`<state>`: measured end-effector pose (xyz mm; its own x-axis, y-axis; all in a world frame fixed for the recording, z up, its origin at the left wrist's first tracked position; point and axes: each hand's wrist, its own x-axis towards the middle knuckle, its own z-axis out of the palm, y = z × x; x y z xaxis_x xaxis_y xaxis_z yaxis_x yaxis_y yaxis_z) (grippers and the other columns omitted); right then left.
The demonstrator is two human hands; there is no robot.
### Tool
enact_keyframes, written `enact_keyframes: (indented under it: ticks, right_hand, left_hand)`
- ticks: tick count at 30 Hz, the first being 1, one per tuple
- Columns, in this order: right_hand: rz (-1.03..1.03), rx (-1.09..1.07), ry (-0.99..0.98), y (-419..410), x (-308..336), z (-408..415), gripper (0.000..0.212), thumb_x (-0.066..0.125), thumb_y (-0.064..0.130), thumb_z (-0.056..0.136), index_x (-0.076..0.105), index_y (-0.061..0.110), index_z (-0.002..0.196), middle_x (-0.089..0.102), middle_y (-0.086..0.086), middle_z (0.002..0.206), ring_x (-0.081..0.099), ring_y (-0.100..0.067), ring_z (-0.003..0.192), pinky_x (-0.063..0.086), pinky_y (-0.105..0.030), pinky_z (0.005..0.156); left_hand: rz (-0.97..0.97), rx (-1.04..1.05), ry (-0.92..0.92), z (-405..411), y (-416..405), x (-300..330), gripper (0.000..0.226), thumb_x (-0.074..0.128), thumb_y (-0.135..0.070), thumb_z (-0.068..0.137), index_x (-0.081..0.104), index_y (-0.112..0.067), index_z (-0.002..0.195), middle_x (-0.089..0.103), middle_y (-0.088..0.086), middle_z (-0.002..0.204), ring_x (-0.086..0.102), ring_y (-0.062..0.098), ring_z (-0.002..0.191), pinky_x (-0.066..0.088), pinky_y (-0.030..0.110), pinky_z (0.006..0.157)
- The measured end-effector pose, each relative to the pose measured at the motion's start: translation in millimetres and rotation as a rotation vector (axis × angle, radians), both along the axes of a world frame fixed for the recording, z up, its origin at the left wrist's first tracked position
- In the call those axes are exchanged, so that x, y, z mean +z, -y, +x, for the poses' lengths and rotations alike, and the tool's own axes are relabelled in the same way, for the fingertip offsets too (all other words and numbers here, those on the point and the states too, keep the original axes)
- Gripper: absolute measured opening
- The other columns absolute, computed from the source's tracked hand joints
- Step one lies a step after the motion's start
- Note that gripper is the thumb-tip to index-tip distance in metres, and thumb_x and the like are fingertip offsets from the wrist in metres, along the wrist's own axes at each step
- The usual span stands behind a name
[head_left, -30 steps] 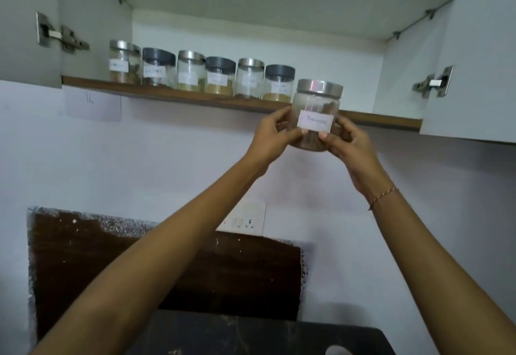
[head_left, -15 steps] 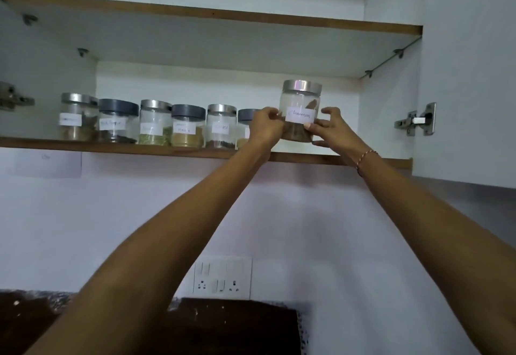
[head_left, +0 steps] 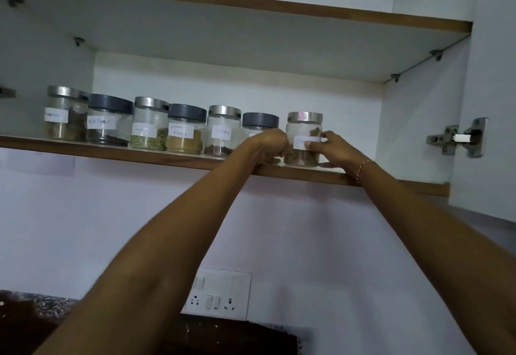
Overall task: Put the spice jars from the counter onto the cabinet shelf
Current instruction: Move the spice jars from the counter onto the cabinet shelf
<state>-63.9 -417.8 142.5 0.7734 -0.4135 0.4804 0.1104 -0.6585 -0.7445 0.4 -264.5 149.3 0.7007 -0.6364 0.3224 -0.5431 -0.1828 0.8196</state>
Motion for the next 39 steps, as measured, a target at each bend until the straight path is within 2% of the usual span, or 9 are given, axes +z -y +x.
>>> enact_keyframes:
  ticks: [3,8,15,17,19,24,29,33,39]
  right_hand:
    - [0.121,0.082,-0.061,3.9,4.5,9.2,0.030,0.045,0.015,0.094,0.045,0.013,0.124,0.047,-0.009,0.136,0.045,-0.023,0.124,0.049,-0.028,0.074]
    - [0.002,0.094,-0.160,4.2,6.4,18.7,0.054,0.045,-0.007,0.079,0.044,0.017,0.128,0.054,-0.002,0.114,0.049,-0.017,0.104,0.046,-0.024,0.072]
    - [-0.010,0.077,-0.209,2.6,6.4,21.3,0.030,0.046,-0.008,0.076,0.051,0.015,0.096,0.051,-0.004,0.111,0.047,-0.019,0.099,0.044,-0.021,0.065]
    - [0.012,0.032,-0.189,4.5,6.4,18.8,0.025,0.047,-0.007,0.078,0.052,0.011,0.095,0.047,-0.008,0.117,0.046,-0.019,0.101,0.048,-0.025,0.074]
    - [-0.047,-0.057,-0.145,5.7,4.6,12.4,0.041,0.048,-0.003,0.080,0.047,0.004,0.121,0.042,-0.011,0.134,0.045,-0.023,0.110,0.047,-0.032,0.089]
    - [-0.473,-0.395,0.211,-14.8,-17.2,-13.5,0.046,0.046,0.015,0.090,0.041,0.000,0.133,0.048,-0.020,0.136,0.044,-0.034,0.124,0.039,-0.037,0.096]
    - [-0.719,-0.568,0.442,-37.5,-77.6,-44.3,0.058,0.036,0.033,0.095,0.025,0.007,0.145,0.023,-0.013,0.154,0.018,-0.024,0.144,0.016,-0.041,0.117]
    - [-0.654,-0.568,0.482,-59.8,-170.8,-74.0,0.059,0.040,0.036,0.094,0.028,0.007,0.144,0.023,-0.016,0.153,0.018,-0.030,0.144,0.012,-0.043,0.116]
    - [-0.512,-0.579,0.181,-69.5,-328.9,-138.6,0.058,0.041,0.041,0.093,0.033,0.013,0.143,0.023,-0.014,0.154,0.018,-0.029,0.144,0.015,-0.047,0.117]
  left_hand:
    - [0.014,0.002,0.026,10.0,3.5,-1.6,0.023,0.036,0.013,0.077,0.048,-0.007,0.074,0.052,0.010,0.083,0.049,0.019,0.086,0.043,0.026,0.074]
    - [0.136,0.053,0.149,8.5,5.8,-1.0,0.021,0.041,0.012,0.070,0.047,-0.008,0.064,0.047,0.005,0.062,0.042,0.014,0.055,0.033,0.016,0.045]
    - [0.063,0.097,0.164,17.4,10.1,-5.5,0.011,0.048,0.006,0.076,0.055,-0.001,0.077,0.053,0.013,0.073,0.044,0.018,0.058,0.037,0.024,0.055]
    - [0.044,0.203,0.265,18.4,10.3,-9.0,0.007,0.052,0.001,0.079,0.058,-0.002,0.081,0.055,0.011,0.075,0.051,0.022,0.069,0.045,0.030,0.065]
    - [0.020,0.313,0.377,15.9,10.7,-12.9,0.007,0.053,-0.003,0.081,0.059,-0.002,0.084,0.057,0.011,0.081,0.056,0.025,0.081,0.049,0.034,0.076]
    - [-0.169,0.550,0.699,-9.3,8.9,-33.5,0.029,0.043,-0.014,0.090,0.058,-0.004,0.112,0.065,0.016,0.105,0.063,0.030,0.094,0.052,0.040,0.082]
    - [-0.093,0.662,1.191,-34.3,5.4,-98.7,0.055,0.035,-0.025,0.091,0.030,-0.013,0.144,0.025,0.015,0.154,0.022,0.030,0.143,0.016,0.046,0.115]
    - [-0.191,0.581,1.076,-76.8,10.9,-189.1,0.056,0.037,-0.028,0.093,0.028,-0.011,0.145,0.026,0.016,0.153,0.022,0.030,0.143,0.017,0.047,0.115]
    - [0.059,0.335,0.851,-140.6,6.9,-345.3,0.056,0.032,-0.035,0.097,0.020,-0.012,0.147,0.016,0.014,0.156,0.013,0.030,0.145,0.011,0.046,0.117]
